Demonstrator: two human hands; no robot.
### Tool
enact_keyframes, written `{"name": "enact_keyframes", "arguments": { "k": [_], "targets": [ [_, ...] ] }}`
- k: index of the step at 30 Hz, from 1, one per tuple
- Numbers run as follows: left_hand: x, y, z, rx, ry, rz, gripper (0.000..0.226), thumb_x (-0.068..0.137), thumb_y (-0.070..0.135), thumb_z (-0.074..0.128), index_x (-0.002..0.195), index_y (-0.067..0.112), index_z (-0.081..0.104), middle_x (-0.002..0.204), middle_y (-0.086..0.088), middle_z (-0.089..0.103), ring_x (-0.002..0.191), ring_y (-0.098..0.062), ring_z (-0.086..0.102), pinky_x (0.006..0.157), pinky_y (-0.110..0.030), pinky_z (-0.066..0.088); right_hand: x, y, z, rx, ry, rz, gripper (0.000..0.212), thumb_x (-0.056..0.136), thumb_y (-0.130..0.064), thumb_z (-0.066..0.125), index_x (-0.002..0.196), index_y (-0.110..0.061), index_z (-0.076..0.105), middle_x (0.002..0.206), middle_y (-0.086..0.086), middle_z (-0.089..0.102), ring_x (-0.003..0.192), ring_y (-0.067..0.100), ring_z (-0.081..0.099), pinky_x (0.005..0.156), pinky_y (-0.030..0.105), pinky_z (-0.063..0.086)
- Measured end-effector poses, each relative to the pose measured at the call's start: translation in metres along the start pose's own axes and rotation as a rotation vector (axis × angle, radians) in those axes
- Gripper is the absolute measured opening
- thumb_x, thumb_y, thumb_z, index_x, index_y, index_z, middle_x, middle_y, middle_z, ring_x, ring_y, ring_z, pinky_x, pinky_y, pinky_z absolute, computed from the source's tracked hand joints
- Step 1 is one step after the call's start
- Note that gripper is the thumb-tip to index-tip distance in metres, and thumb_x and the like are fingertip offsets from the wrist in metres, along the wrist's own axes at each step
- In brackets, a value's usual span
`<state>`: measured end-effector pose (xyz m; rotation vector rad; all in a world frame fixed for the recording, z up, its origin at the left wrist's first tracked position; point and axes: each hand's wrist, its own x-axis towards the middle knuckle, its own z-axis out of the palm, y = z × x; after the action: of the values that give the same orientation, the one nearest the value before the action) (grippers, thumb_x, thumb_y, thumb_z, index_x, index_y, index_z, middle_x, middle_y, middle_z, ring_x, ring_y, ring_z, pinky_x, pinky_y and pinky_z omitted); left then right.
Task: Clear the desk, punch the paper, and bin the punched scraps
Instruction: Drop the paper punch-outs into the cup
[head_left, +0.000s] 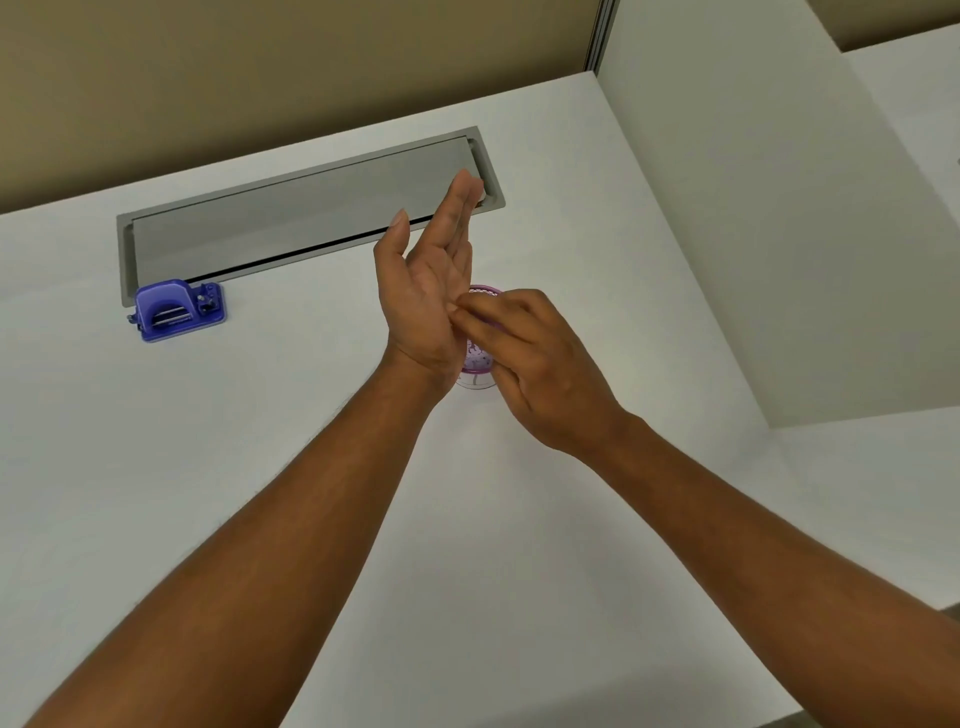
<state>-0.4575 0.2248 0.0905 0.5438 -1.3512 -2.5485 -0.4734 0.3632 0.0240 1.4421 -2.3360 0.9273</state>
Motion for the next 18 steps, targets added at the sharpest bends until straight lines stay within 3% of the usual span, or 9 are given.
{"name": "enact_keyframes", "arguments": {
  "k": [4,8,12,15,18],
  "targets": [
    [-0.002,0.001,0.001,0.024,0.037,0.009,0.071,0.111,0.044,0.0,0.165,0.012,0.031,0.172,-0.004,0.034,0.162,-0.014,0.024,0.127,-0.031,0.014,-0.004,-0.002,-0.001,-0.053,0.089,0.083,0.034,0.095,-0.009,0.063,0.129,-0.009,0.062,0.126,0.011,0.069,0.11,0.031,0.061,0.094,0.041,0.056],
    [-0.003,0.003,0.001,0.0,0.036,0.008,0.069,0.111,0.044,0.0,0.166,0.013,0.029,0.174,-0.003,0.031,0.163,-0.014,0.02,0.13,-0.035,0.009,-0.006,-0.014,-0.002,-0.047,0.028,0.048,0.044,0.098,-0.008,0.057,0.142,-0.011,0.056,0.14,0.008,0.062,0.121,0.03,0.055,0.103,0.036,0.048],
    [-0.006,0.004,0.001,0.005,0.041,0.01,0.069,0.111,0.044,0.0,0.166,0.014,0.028,0.174,-0.002,0.03,0.163,-0.015,0.021,0.13,-0.035,0.011,-0.004,-0.014,-0.002,-0.105,0.079,0.133,0.036,0.092,-0.006,0.066,0.128,-0.005,0.068,0.128,0.011,0.07,0.114,0.033,0.059,0.091,0.046,0.056],
    [-0.007,0.006,0.002,0.002,0.035,0.012,0.068,0.111,0.043,0.0,0.166,0.013,0.028,0.174,-0.003,0.03,0.163,-0.015,0.02,0.13,-0.036,0.01,-0.001,-0.015,-0.002,-0.119,0.05,0.12,0.039,0.096,-0.013,0.062,0.134,-0.008,0.065,0.134,0.011,0.067,0.117,0.031,0.057,0.098,0.042,0.052],
    [-0.006,0.005,0.003,-0.001,0.044,0.013,0.069,0.111,0.043,0.001,0.166,0.013,0.029,0.174,-0.003,0.03,0.163,-0.015,0.021,0.131,-0.037,0.01,0.0,-0.014,-0.001,-0.179,0.057,0.157,0.04,0.093,-0.016,0.066,0.133,-0.01,0.066,0.133,0.011,0.068,0.117,0.032,0.059,0.094,0.045,0.053]
  ]
}}
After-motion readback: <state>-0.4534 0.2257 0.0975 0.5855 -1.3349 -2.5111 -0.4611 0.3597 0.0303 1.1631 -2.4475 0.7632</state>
